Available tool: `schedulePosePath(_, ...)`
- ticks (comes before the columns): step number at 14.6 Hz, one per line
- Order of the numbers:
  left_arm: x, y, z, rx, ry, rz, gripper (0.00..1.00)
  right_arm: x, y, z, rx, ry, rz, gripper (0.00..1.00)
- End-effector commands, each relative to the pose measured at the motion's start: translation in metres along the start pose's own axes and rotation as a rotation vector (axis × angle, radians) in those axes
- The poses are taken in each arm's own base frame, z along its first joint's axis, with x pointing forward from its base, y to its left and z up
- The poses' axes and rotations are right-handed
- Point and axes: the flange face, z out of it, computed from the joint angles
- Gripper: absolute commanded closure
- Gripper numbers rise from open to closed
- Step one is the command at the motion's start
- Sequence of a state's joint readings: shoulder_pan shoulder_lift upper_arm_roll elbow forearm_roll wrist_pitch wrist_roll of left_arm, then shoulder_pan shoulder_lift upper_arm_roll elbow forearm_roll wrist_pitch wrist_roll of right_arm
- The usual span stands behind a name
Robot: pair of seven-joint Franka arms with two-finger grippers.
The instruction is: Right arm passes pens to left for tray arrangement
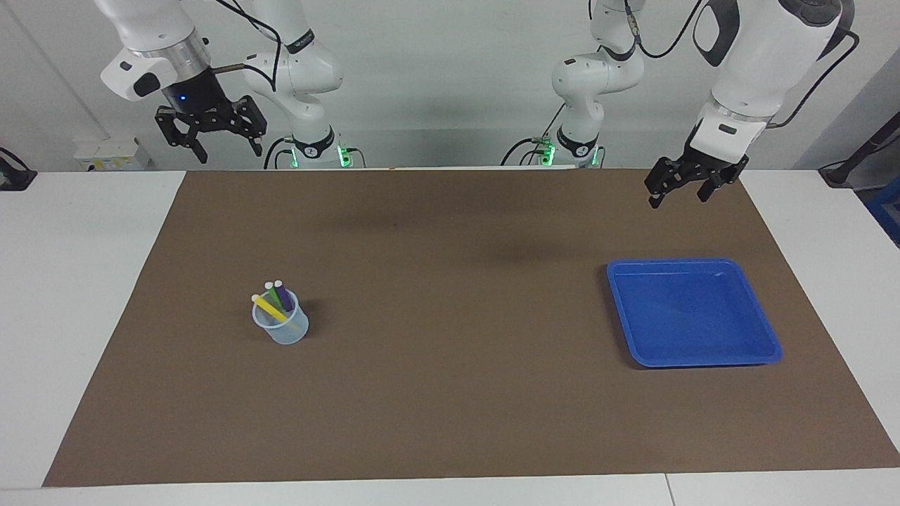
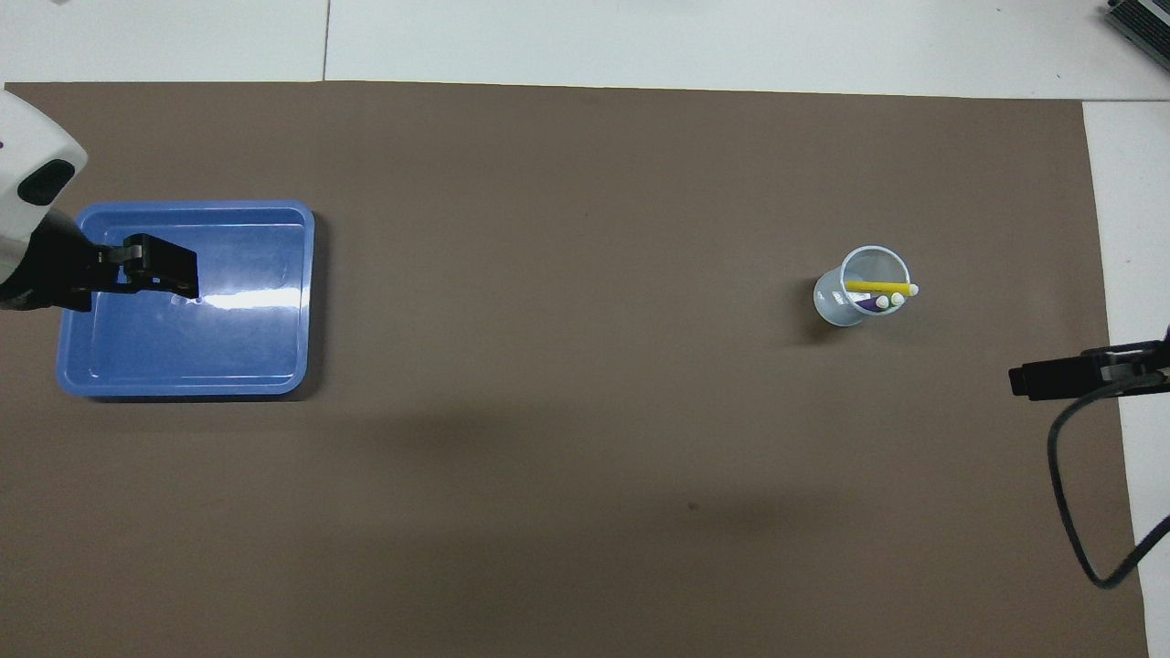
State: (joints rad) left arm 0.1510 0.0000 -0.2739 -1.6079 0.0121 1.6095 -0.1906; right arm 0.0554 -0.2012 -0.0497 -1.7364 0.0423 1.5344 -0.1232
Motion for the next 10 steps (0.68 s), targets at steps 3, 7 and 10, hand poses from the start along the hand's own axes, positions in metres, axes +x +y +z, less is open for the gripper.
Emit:
schedulePosePath(3, -0.009, -0.004, -0.002, 0.015, -0.002, 0.008, 0.0, 0.0, 0.004, 0.002, -0.005, -0.003, -0.046, 0.0)
schedulePosePath(7, -0.009, -0.004, -0.002, 0.015, -0.002, 0.008, 0.0, -0.013, 0.004, 0.018, 0.001, -0.028, -0.042, 0.0)
schedulePosePath(10, -0.009, -0.005, -0.002, 0.015, -0.002, 0.007, 0.0, -0.01, 0.005, 0.02, 0.0, -0.011, -0.035, 0.0)
